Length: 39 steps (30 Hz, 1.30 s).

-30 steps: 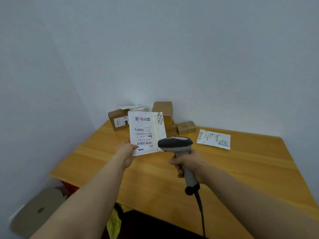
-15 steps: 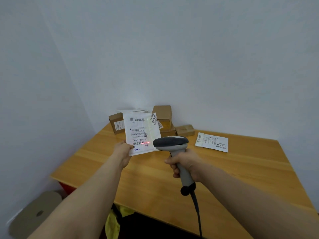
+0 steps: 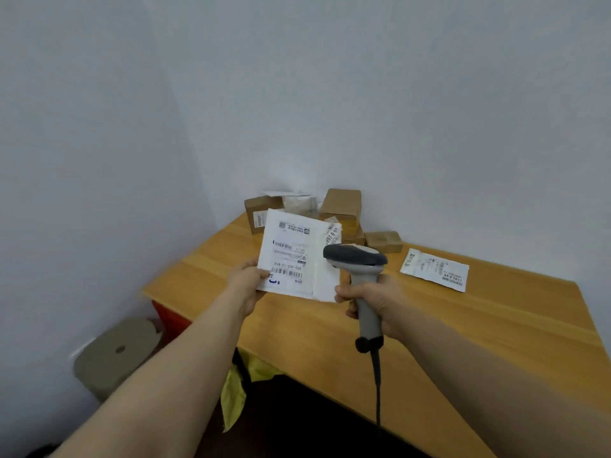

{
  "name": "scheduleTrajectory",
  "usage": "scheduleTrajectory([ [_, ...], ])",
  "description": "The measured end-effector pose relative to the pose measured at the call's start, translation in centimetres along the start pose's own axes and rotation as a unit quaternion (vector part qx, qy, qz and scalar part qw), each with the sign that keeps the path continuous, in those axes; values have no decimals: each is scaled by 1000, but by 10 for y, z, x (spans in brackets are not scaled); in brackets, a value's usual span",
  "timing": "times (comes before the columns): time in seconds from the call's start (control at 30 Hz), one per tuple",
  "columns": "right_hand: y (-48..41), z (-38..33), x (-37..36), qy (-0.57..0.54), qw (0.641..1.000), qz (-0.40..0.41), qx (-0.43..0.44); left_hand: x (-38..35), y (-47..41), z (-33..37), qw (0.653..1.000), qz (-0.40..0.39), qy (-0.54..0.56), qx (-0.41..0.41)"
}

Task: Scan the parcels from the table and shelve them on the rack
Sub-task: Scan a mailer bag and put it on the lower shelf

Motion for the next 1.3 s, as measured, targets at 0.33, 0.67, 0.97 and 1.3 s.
scheduleTrajectory([
  [0.33,2,43,-32,100,994,44,10,107,61,-46,998,-9,3,66],
  [0.67,87,124,-153,97,995,17,6,250,199,-124,980,-55,87,172],
  [0.97,276,282,-333,191,962,-183,-64,464,418,-230,967,118,114,193],
  [1.3,440,401,-479,339,851,-389,-98,654,645,-299,786,569,221,97],
])
Point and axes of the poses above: each hand's wrist, its own y-axis away from the middle knuckle, its own x-axis out of the back of the hand, z = x × y, the point moved 3 cm from there along -y, towards the middle knuckle
